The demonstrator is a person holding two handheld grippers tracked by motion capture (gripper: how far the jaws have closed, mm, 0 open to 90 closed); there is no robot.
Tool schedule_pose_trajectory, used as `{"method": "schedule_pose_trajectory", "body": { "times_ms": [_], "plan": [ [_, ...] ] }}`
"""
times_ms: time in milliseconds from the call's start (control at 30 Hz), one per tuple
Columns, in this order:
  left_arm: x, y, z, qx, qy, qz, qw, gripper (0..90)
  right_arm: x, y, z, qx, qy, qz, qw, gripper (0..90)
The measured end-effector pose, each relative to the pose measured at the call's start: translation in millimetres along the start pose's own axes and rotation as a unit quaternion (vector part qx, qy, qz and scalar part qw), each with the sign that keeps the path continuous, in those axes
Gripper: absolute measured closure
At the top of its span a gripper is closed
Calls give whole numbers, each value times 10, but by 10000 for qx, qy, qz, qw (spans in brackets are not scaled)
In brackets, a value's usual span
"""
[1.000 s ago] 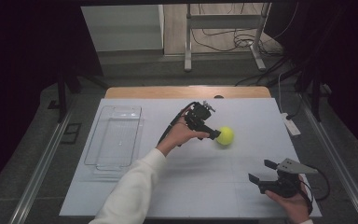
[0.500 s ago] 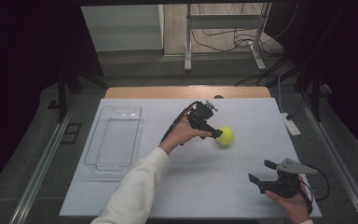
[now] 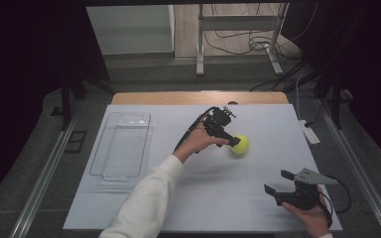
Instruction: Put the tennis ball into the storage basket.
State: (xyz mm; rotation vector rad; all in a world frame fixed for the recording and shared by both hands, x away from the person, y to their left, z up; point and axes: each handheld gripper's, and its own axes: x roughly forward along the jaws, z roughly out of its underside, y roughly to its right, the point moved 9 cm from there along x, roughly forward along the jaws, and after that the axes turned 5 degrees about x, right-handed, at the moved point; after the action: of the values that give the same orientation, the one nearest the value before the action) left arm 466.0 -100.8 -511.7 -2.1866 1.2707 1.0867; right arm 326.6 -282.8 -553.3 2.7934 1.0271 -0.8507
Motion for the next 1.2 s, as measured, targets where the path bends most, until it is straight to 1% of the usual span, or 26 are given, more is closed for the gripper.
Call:
{"method": "schedule_pose_trajectory", "body": {
  "times_ms": [100,167,533,767,833,933,1033,1200],
  "plan": [
    [42,0,-16,-16,-4,32,10000,105,-6,9,-3,5,9,24,10000,119],
    [71,2,-25,-9,-21,35,10000,105,-4,8,-3,34,14,-1,10000,119],
    [176,22,-56,-14,-97,106,9999,98,1,10,-2,22,23,-15,10000,119],
    [252,33,-61,27,-177,135,9997,95,0,14,-1,35,20,-17,10000,119],
    [272,40,-69,-19,-158,150,9998,94,2,15,-1,31,18,-17,10000,119],
    [295,33,-64,12,-202,159,9997,93,2,15,-1,26,19,-18,10000,119],
    [334,27,-58,-5,-256,177,9995,91,4,14,-1,18,16,-18,10000,119],
    [384,22,-53,-36,-280,192,9994,91,2,13,-1,8,17,-20,10000,119]
  ]
}}
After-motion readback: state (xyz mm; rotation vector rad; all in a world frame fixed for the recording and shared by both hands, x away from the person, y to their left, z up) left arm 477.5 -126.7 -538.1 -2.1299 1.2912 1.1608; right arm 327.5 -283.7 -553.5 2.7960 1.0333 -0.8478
